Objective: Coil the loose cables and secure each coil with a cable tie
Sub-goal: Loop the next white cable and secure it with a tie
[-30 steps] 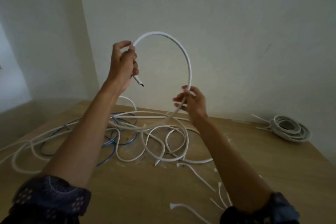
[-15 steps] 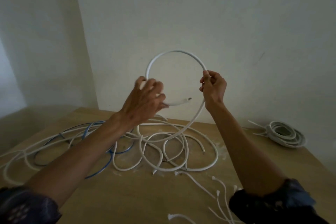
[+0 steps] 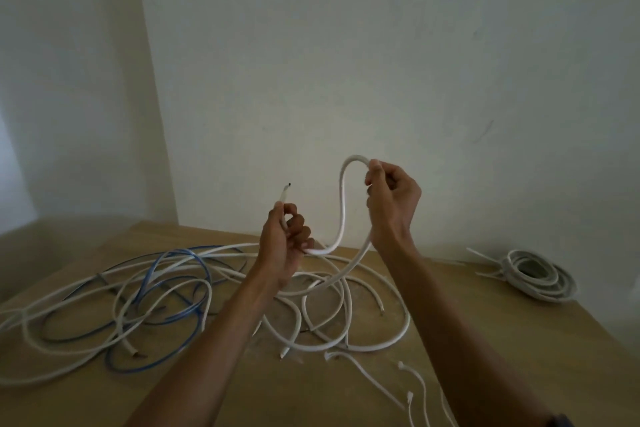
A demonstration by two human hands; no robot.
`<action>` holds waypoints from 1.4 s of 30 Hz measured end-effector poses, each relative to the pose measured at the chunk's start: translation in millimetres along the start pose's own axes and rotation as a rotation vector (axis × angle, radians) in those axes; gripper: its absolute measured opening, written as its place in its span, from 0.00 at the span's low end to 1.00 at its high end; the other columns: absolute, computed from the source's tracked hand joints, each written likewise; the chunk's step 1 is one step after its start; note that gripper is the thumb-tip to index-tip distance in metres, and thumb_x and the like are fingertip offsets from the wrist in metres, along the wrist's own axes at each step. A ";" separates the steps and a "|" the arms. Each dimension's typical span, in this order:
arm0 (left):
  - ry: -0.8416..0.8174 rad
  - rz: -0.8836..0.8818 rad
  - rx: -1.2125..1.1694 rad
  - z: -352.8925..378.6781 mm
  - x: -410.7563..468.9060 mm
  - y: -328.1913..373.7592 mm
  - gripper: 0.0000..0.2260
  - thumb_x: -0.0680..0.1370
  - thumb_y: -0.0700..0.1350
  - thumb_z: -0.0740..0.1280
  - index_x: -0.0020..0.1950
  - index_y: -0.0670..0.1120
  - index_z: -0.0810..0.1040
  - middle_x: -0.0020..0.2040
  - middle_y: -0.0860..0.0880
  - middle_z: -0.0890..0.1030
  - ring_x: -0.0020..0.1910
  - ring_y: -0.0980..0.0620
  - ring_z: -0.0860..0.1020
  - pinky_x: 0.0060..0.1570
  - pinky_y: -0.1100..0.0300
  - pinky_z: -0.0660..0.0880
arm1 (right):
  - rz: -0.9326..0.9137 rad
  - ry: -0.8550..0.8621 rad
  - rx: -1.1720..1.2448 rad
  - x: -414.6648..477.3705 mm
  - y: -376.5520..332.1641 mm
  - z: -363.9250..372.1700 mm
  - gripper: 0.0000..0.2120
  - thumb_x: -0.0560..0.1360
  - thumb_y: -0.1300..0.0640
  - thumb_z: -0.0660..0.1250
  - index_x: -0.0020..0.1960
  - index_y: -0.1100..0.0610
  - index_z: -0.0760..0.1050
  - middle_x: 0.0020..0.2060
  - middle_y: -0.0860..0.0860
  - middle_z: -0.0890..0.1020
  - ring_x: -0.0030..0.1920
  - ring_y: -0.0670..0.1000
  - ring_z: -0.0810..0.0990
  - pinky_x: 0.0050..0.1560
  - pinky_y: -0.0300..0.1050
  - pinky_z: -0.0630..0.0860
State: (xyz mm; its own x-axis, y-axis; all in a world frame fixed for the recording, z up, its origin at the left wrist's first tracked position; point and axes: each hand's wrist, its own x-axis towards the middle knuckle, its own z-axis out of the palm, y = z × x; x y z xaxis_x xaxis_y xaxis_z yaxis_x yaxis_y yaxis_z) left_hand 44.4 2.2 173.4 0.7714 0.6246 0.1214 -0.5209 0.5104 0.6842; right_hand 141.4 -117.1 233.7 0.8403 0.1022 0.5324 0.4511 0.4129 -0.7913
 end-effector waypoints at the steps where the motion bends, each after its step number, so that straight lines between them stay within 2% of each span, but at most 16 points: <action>1: -0.016 -0.033 -0.043 -1.0 1.6 -0.4 0.17 0.86 0.52 0.53 0.41 0.47 0.70 0.27 0.52 0.62 0.22 0.55 0.60 0.24 0.64 0.60 | -0.079 -0.069 -0.016 -12.6 -4.9 2.3 0.08 0.80 0.61 0.66 0.47 0.62 0.82 0.33 0.50 0.81 0.32 0.45 0.76 0.34 0.41 0.73; 5: -0.064 -0.075 -0.099 -4.6 -1.4 3.9 0.17 0.85 0.51 0.53 0.42 0.46 0.73 0.35 0.48 0.75 0.29 0.53 0.71 0.28 0.62 0.67 | -0.434 -0.278 -0.155 -46.2 -8.9 7.6 0.08 0.80 0.65 0.64 0.55 0.63 0.80 0.35 0.48 0.80 0.31 0.40 0.74 0.33 0.34 0.70; 7: -0.078 -0.058 -0.097 -3.1 -9.3 9.5 0.17 0.85 0.50 0.54 0.44 0.44 0.76 0.38 0.46 0.81 0.33 0.51 0.78 0.32 0.60 0.75 | -0.633 -0.345 -0.250 -55.1 -4.1 9.8 0.09 0.80 0.63 0.64 0.57 0.63 0.81 0.41 0.46 0.82 0.35 0.36 0.77 0.36 0.31 0.73; 9: -0.096 -0.032 -0.090 -0.6 -17.4 20.7 0.17 0.86 0.48 0.54 0.48 0.42 0.79 0.42 0.44 0.84 0.39 0.49 0.84 0.37 0.57 0.81 | -0.794 -0.423 -0.344 -62.3 4.5 12.6 0.10 0.80 0.61 0.65 0.58 0.62 0.81 0.46 0.50 0.84 0.40 0.42 0.82 0.37 0.41 0.80; 11: -0.157 -0.053 -0.111 1.7 -24.5 33.5 0.15 0.85 0.45 0.56 0.50 0.40 0.79 0.45 0.43 0.83 0.44 0.48 0.84 0.44 0.56 0.83 | -0.920 -0.459 -0.423 -69.4 15.4 13.8 0.12 0.80 0.62 0.65 0.61 0.64 0.80 0.48 0.53 0.85 0.43 0.50 0.83 0.38 0.48 0.81; 15: -0.229 -0.108 -0.221 4.2 -34.7 55.0 0.16 0.82 0.42 0.57 0.38 0.42 0.77 0.33 0.49 0.79 0.36 0.51 0.81 0.52 0.51 0.80 | -1.032 -0.575 -0.499 -87.3 20.9 19.5 0.17 0.81 0.62 0.66 0.69 0.63 0.75 0.50 0.56 0.82 0.42 0.54 0.80 0.33 0.51 0.78; 19: -0.371 -0.196 -0.298 1.5 -31.5 79.6 0.11 0.81 0.43 0.58 0.40 0.46 0.72 0.29 0.53 0.71 0.25 0.54 0.71 0.42 0.58 0.78 | -0.876 -0.668 -0.595 -109.1 32.3 19.6 0.23 0.83 0.58 0.64 0.75 0.50 0.64 0.49 0.53 0.80 0.37 0.56 0.77 0.31 0.47 0.70; 24: -0.451 -0.211 -0.376 -30.2 -39.3 136.4 0.09 0.85 0.41 0.52 0.46 0.47 0.67 0.33 0.48 0.74 0.28 0.54 0.66 0.47 0.56 0.75 | -0.450 -0.588 -0.743 -106.1 124.3 -34.3 0.13 0.78 0.62 0.66 0.54 0.48 0.66 0.43 0.55 0.82 0.40 0.61 0.81 0.37 0.45 0.67; 27: -0.479 -0.258 -0.335 -41.6 -44.4 153.7 0.20 0.87 0.51 0.43 0.48 0.43 0.70 0.36 0.46 0.76 0.30 0.52 0.69 0.53 0.54 0.75 | -0.543 -0.603 -0.863 -80.1 155.8 -59.5 0.02 0.79 0.56 0.62 0.48 0.51 0.71 0.41 0.52 0.79 0.42 0.58 0.77 0.46 0.47 0.67; 29: -0.494 -0.312 -0.310 -42.0 -47.5 150.0 0.24 0.87 0.54 0.41 0.51 0.41 0.71 0.36 0.47 0.73 0.32 0.54 0.68 0.53 0.55 0.74 | -0.613 -0.622 -0.916 -58.2 158.2 -56.5 0.09 0.80 0.54 0.60 0.42 0.53 0.73 0.38 0.52 0.78 0.40 0.56 0.75 0.49 0.49 0.65; 31: -0.537 -0.356 -0.281 -42.6 -48.6 144.8 0.23 0.87 0.54 0.41 0.55 0.42 0.69 0.35 0.52 0.69 0.31 0.55 0.66 0.51 0.59 0.72 | -0.606 -0.636 -0.976 -36.5 154.3 -51.3 0.14 0.80 0.50 0.58 0.38 0.55 0.73 0.32 0.52 0.78 0.35 0.58 0.76 0.45 0.49 0.65; 33: -0.628 -0.392 -0.254 -44.0 -46.8 141.3 0.20 0.87 0.53 0.45 0.55 0.42 0.71 0.33 0.53 0.66 0.29 0.54 0.63 0.45 0.61 0.70 | -0.591 -0.620 -1.125 -11.7 148.0 -51.5 0.18 0.79 0.47 0.56 0.37 0.55 0.74 0.30 0.53 0.80 0.32 0.59 0.80 0.41 0.48 0.68; 34: -0.627 -0.388 -0.198 -44.5 -45.1 140.4 0.19 0.87 0.52 0.48 0.52 0.43 0.72 0.31 0.53 0.64 0.27 0.54 0.61 0.39 0.62 0.69 | -0.536 -0.615 -1.245 -0.3 140.2 -53.2 0.19 0.80 0.46 0.55 0.40 0.55 0.76 0.32 0.53 0.83 0.36 0.59 0.83 0.43 0.49 0.69; 36: -0.448 -0.297 0.026 -41.2 -42.5 132.4 0.19 0.86 0.52 0.53 0.40 0.47 0.72 0.27 0.54 0.58 0.24 0.55 0.55 0.27 0.63 0.64 | -0.389 -0.582 -1.477 15.2 121.6 -54.5 0.18 0.84 0.48 0.52 0.51 0.54 0.78 0.46 0.53 0.86 0.51 0.57 0.84 0.55 0.51 0.68; 38: -0.185 -0.111 0.339 -31.6 -40.4 112.0 0.21 0.86 0.53 0.53 0.34 0.50 0.67 0.23 0.56 0.56 0.22 0.56 0.51 0.21 0.64 0.56 | -0.255 -0.518 -1.586 24.0 104.2 -46.4 0.15 0.86 0.51 0.53 0.59 0.55 0.77 0.56 0.54 0.83 0.60 0.58 0.79 0.64 0.53 0.65; 42: -0.095 0.163 0.744 -29.2 -32.5 70.0 0.21 0.87 0.55 0.53 0.36 0.47 0.65 0.26 0.54 0.58 0.24 0.55 0.55 0.26 0.61 0.55 | -0.079 -0.499 -1.697 41.0 79.7 -31.4 0.12 0.83 0.51 0.61 0.62 0.57 0.76 0.59 0.57 0.80 0.62 0.60 0.78 0.63 0.56 0.70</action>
State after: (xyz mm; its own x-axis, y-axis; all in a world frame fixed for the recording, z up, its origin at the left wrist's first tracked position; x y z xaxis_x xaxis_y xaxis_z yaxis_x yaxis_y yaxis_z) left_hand -27.8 34.9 196.4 0.7516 0.5873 0.3002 -0.2734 -0.1367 0.9521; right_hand 221.3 -108.4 183.0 0.7863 0.5040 0.3575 0.5399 -0.8417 -0.0010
